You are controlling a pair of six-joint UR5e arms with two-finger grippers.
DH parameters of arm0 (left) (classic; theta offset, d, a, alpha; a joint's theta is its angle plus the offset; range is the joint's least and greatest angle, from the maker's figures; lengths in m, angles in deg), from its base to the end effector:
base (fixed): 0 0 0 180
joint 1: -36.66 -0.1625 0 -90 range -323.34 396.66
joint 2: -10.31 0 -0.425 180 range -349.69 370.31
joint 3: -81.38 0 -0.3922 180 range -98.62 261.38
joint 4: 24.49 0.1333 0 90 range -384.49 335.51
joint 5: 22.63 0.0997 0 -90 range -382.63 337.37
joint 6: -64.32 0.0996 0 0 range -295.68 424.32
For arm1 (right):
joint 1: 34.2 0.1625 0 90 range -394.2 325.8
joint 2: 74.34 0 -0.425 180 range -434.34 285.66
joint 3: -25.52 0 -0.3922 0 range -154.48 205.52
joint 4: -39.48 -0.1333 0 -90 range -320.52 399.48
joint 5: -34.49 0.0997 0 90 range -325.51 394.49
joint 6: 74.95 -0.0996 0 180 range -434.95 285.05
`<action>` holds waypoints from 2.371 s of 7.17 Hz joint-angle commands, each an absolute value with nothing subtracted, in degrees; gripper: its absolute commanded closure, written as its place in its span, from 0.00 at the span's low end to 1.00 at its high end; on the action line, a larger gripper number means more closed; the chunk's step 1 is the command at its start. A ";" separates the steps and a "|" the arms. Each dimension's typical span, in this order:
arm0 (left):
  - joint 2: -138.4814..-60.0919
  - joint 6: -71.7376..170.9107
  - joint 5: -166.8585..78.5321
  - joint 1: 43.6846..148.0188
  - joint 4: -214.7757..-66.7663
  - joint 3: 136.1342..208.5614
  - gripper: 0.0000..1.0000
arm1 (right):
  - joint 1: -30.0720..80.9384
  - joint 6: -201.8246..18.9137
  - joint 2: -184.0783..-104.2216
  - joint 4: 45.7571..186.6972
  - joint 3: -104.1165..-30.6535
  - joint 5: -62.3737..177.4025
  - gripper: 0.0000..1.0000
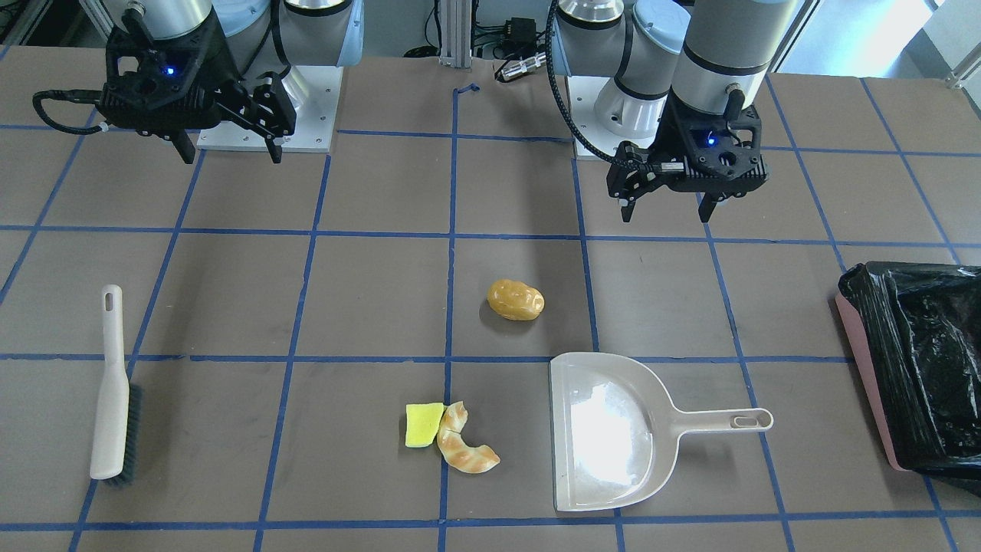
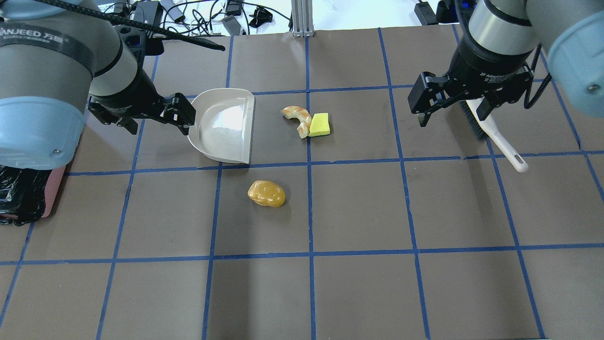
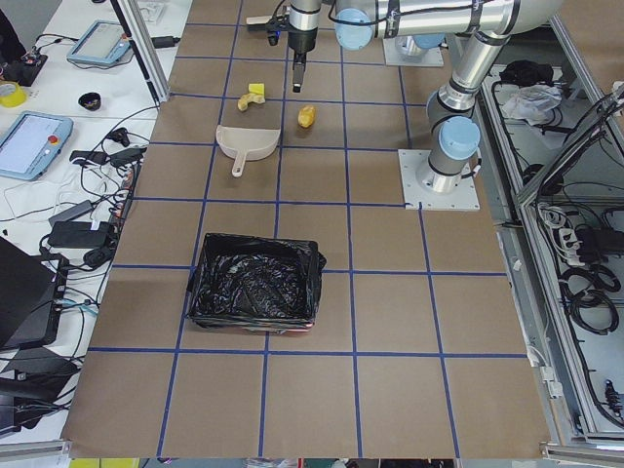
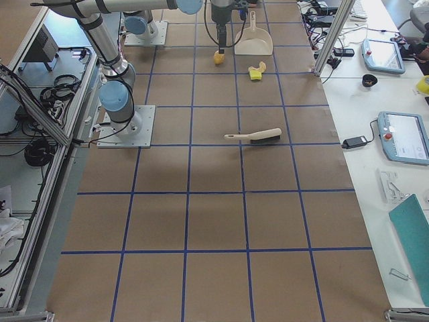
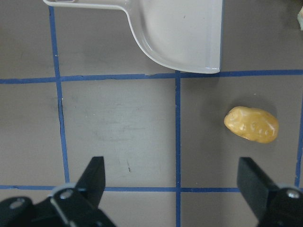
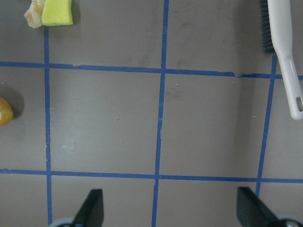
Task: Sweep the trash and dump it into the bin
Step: 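Hold the white dustpan with the left gripper while the right gripper moves toward the brush, then lower the right gripper onto the white brush handle and close on it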
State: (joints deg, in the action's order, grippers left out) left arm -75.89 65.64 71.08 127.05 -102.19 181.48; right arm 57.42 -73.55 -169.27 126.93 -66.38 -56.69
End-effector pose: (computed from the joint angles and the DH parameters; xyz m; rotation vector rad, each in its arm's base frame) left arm -0.1301 -0.4703 0.4551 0.0406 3.0716 -0.1602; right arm 0.1441 -0.4518 0.5079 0.0821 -3.1199 0.0131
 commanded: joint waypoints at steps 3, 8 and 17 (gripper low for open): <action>-75.91 65.64 71.06 127.01 -102.19 181.48 0.00 | 57.21 -73.81 -169.26 126.94 -66.32 -57.00 0.00; -75.56 64.75 71.24 125.88 -102.19 180.87 0.00 | 57.29 -72.59 -168.92 127.72 -66.41 -57.09 0.00; -75.91 59.66 71.59 121.47 -102.19 180.69 0.00 | 44.38 -50.79 -159.44 136.14 -66.41 -57.87 0.00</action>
